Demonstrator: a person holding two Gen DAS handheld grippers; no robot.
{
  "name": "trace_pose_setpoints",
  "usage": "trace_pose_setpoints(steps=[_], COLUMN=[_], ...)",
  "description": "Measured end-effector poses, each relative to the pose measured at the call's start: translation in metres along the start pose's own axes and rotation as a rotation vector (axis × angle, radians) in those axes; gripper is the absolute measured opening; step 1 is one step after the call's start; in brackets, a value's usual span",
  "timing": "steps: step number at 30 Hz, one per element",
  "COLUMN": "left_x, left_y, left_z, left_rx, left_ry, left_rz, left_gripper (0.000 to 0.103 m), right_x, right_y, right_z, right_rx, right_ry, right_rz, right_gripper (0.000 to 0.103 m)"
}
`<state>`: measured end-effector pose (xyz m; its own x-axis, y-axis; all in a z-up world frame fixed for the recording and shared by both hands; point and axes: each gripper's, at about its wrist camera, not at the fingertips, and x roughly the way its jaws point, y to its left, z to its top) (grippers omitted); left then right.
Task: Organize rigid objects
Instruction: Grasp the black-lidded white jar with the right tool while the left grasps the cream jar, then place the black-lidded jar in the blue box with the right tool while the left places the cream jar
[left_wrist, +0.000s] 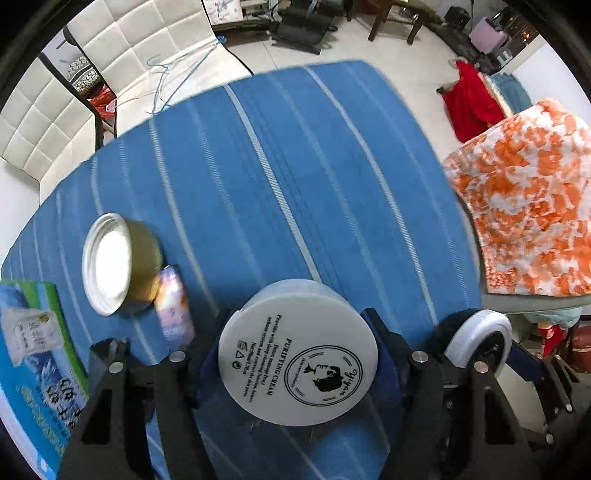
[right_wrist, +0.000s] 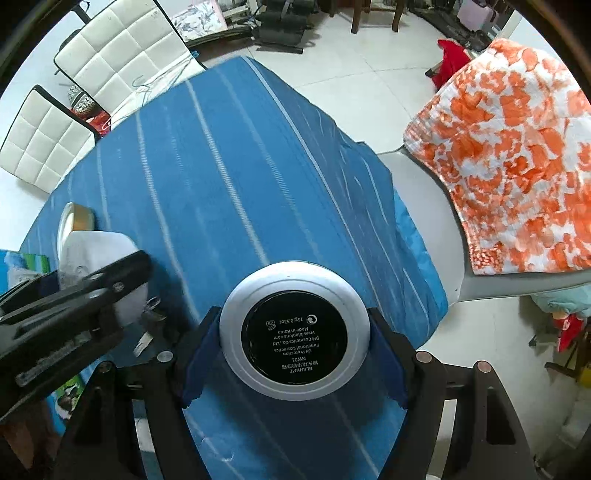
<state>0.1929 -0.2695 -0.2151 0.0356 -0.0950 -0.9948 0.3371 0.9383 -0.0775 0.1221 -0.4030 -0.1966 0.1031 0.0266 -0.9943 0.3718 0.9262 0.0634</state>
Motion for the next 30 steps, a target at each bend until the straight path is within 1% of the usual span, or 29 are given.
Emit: trace_pose_setpoints(steps=[3, 8, 13, 17, 22, 23, 30], left_x=[-0.023, -0.076, -0.125, -0.154, -0.181, -0.189, -0.222], left_y=[0.009, 0.038, 0.077, 0.111, 0.146, 0.158, 0.211], left_z=[-0.009, -0.038, -0.068, -0.098, -0.129, -0.137, -0.169], left_rx=[-0.012, -0.048, -0.079, -0.110, -0.149, -0.161, -0.227], left_ry=[-0.042, -0.120, -0.198, -0.236, -0.279, -0.288, -0.337], left_rz=[-0.022, -0.054, -0.059, -0.052, -0.022, -0.012, -0.005], left_gripper=[0.066, 0.066, 0.066, 0.066, 0.066, 0.066, 0.066], right_x=[-0.024, -0.066, -0.107, -0.131, -0.149, -0.152, -0.171], right_y=[0.010, 0.039, 0.086, 0.131, 0.182, 0.193, 0.264], right_z=[-0.011, -0.035, -0.065, -0.087, -0.109, -0.114, -0.136], right_rx=[-0.006, -0.052, -0.110, -0.171, -0.245, -0.258, -0.353], right_ry=[-0.021, -0.063, -0.102, -0.128, -0.151, -0.156, -0.179], right_rz=[0.018, 0.042, 0.071, 0.095, 0.119, 0.120, 0.155], right_gripper=[0.078, 0.077, 0.077, 0.077, 0.077, 0.077, 0.077])
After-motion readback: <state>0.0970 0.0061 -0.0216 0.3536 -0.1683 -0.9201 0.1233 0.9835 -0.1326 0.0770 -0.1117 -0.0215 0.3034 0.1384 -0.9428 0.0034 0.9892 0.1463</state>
